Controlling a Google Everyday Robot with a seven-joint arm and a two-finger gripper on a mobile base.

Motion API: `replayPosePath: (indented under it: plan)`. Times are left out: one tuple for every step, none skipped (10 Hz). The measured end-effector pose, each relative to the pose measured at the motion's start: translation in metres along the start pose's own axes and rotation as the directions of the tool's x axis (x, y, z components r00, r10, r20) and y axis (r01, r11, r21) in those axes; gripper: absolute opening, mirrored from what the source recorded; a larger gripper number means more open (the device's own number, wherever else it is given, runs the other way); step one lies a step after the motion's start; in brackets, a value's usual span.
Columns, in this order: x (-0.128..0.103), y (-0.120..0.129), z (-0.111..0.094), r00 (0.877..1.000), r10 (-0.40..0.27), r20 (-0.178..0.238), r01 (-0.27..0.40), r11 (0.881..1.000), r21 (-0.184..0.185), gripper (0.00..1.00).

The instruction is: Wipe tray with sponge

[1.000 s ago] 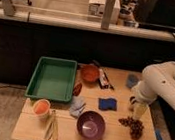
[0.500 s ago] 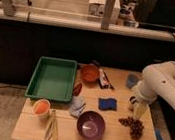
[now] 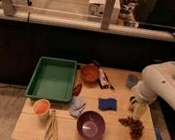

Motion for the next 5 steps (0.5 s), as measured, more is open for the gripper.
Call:
replayPosePath:
  plan:
    - [-0.012,-0.001,0.005,1.000,-0.026,-0.004,0.026,1.000,-0.002,0.80]
    - [-0.019,-0.003,0.008,0.999,-0.041,-0.005,0.041,0.999,-0.002,0.80]
    - [-0.024,-0.004,0.010,0.999,-0.053,-0.007,0.053,0.999,-0.002,0.80]
    - [-0.023,-0.005,0.012,0.998,-0.065,-0.009,0.065,0.998,-0.002,0.80]
    - [-0.024,-0.006,0.014,0.997,-0.074,-0.007,0.074,0.997,-0.001,0.80]
